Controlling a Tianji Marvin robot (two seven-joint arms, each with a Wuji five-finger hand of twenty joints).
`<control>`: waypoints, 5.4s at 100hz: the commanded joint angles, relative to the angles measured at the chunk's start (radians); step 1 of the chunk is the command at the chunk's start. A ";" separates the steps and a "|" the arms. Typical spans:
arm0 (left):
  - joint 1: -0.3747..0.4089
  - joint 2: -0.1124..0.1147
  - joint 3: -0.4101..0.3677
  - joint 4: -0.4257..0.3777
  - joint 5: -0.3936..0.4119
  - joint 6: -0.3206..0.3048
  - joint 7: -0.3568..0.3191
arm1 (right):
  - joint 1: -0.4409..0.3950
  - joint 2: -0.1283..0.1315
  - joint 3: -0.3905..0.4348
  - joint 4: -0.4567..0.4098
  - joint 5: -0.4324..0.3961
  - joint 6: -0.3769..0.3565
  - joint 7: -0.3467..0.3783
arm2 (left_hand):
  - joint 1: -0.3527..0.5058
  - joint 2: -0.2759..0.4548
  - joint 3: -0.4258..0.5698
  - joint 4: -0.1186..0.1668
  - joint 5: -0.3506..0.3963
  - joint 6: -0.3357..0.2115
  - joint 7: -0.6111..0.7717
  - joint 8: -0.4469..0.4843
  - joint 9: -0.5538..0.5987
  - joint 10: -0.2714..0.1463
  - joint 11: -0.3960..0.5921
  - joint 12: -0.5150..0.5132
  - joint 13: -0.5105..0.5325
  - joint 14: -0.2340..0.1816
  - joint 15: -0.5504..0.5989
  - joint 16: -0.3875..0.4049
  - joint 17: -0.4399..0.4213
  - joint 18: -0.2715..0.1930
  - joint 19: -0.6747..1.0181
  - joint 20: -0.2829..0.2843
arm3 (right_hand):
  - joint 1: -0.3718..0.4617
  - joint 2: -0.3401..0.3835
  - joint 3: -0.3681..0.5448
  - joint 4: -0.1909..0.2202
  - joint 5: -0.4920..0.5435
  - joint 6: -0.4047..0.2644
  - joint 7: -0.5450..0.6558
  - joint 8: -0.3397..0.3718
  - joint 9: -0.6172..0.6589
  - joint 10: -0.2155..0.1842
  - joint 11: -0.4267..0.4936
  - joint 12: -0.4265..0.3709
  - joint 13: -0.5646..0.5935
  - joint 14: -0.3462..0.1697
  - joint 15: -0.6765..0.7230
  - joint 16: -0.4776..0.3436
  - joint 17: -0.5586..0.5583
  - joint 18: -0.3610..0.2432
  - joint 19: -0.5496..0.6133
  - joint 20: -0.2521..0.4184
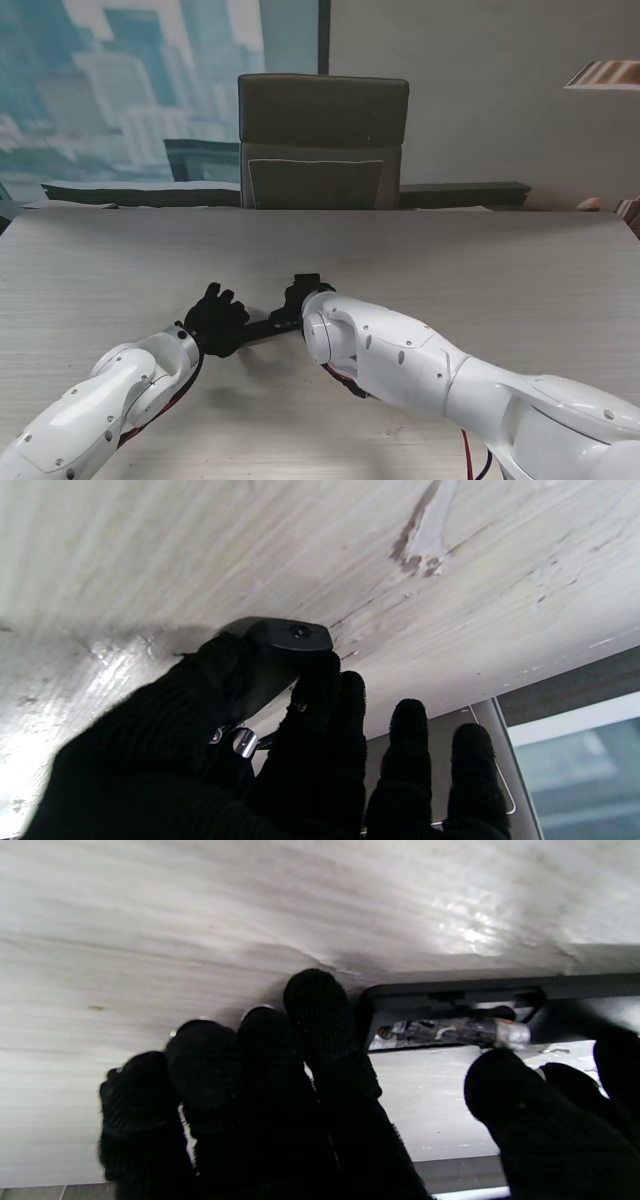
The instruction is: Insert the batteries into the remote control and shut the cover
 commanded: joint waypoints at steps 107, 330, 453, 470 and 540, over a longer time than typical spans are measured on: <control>0.020 0.001 0.021 0.036 -0.002 -0.002 -0.042 | -0.033 0.012 0.012 -0.030 0.002 -0.035 0.000 | 0.118 -0.015 -0.031 0.022 0.051 -0.293 0.111 0.045 -0.005 -0.012 0.014 0.010 0.006 0.008 0.012 -0.011 -0.010 0.010 0.015 -0.014 | 0.038 -0.186 0.102 0.011 0.018 -0.063 -0.045 -0.005 0.068 0.055 0.007 -0.002 0.074 0.032 0.024 -0.035 0.003 0.020 0.021 0.014; 0.011 0.001 0.033 0.038 -0.005 -0.001 -0.053 | -0.158 0.034 0.123 0.036 0.027 -0.256 -0.165 | 0.119 -0.013 -0.035 0.023 0.050 -0.289 0.109 0.046 -0.006 -0.011 0.015 0.010 0.005 0.009 0.013 -0.011 -0.010 0.008 0.014 -0.013 | 0.263 -0.319 0.348 -0.141 -0.103 -0.115 0.089 -0.205 0.014 0.003 0.010 -0.024 0.045 -0.018 -0.014 -0.043 -0.020 -0.008 -0.034 -0.052; 0.009 0.001 0.035 0.044 -0.004 -0.001 -0.041 | -0.170 0.143 0.292 -0.051 -0.201 -0.492 -0.332 | 0.117 -0.015 -0.030 0.022 0.048 -0.281 0.109 0.046 -0.004 -0.012 0.016 0.011 0.004 0.009 0.013 -0.011 -0.010 0.008 0.014 -0.013 | 0.169 -0.452 0.375 -0.060 -0.677 -0.237 -0.137 -0.161 -0.460 -0.062 -0.207 -0.122 -0.373 -0.133 -0.450 -0.090 -0.338 -0.092 -0.343 -0.235; 0.010 0.001 0.035 0.043 -0.004 0.000 -0.041 | -0.131 0.134 0.249 -0.002 -0.203 -0.508 -0.327 | 0.117 -0.015 -0.030 0.022 0.048 -0.286 0.109 0.047 -0.005 -0.012 0.016 0.011 0.005 0.009 0.013 -0.011 -0.010 0.009 0.015 -0.013 | 0.181 -0.461 0.388 -0.059 -0.842 -0.293 -0.139 -0.179 -0.606 -0.112 -0.351 -0.173 -0.500 -0.225 -0.788 -0.217 -0.418 -0.116 -0.508 -0.346; 0.011 0.001 0.032 0.044 -0.007 0.004 -0.045 | 0.045 0.000 0.036 0.301 -0.131 -0.496 -0.298 | 0.118 -0.014 -0.033 0.022 0.049 -0.287 0.109 0.047 -0.004 -0.012 0.016 0.010 0.007 0.009 0.013 -0.010 -0.009 0.009 0.015 -0.013 | 0.169 -0.292 0.308 -0.029 -1.125 -0.107 -0.221 -0.313 -0.980 -0.160 -0.452 -0.242 -0.852 -0.338 -0.902 -0.265 -0.512 -0.196 -0.870 -0.350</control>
